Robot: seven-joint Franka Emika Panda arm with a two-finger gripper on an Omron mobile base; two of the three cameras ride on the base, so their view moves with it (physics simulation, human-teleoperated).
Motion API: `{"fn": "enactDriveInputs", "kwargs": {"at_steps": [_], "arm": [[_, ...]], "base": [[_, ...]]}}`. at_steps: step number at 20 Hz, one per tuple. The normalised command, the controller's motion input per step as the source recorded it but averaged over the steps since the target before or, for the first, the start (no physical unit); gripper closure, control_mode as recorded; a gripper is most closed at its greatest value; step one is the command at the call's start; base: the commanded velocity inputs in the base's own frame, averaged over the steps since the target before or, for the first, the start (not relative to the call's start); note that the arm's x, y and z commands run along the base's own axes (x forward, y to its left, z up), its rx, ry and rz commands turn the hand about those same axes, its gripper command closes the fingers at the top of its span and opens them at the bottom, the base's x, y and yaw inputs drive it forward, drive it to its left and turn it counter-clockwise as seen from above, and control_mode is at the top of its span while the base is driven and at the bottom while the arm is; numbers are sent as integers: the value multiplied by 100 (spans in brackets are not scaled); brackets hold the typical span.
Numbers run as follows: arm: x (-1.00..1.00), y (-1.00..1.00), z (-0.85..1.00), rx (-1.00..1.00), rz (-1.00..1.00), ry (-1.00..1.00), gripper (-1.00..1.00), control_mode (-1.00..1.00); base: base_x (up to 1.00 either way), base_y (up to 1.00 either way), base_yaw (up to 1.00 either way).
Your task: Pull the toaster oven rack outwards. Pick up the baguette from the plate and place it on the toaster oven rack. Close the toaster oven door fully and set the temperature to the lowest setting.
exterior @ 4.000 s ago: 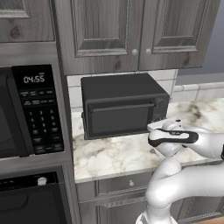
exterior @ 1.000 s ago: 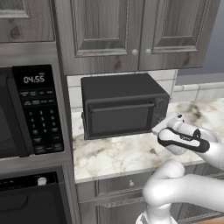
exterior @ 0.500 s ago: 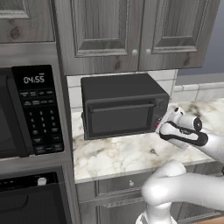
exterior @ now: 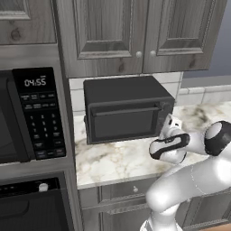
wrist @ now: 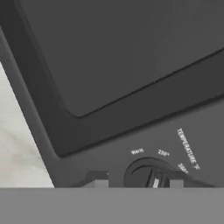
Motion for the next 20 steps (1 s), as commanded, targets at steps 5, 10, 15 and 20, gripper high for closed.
{"fn": "enactDriveInputs", "kwargs": {"at_steps": [5, 10, 15, 20], "arm": [[3, 2, -24, -28, 25, 16, 100, -100], [1, 0, 0, -3, 5, 3, 100, -100], [0, 0, -12, -19, 19, 12, 100, -100], [0, 0, -18, -24, 25, 11, 100, -100]], "base": [[0, 0, 0], [0, 0, 0], [0, 0, 0], [0, 0, 0]]}}
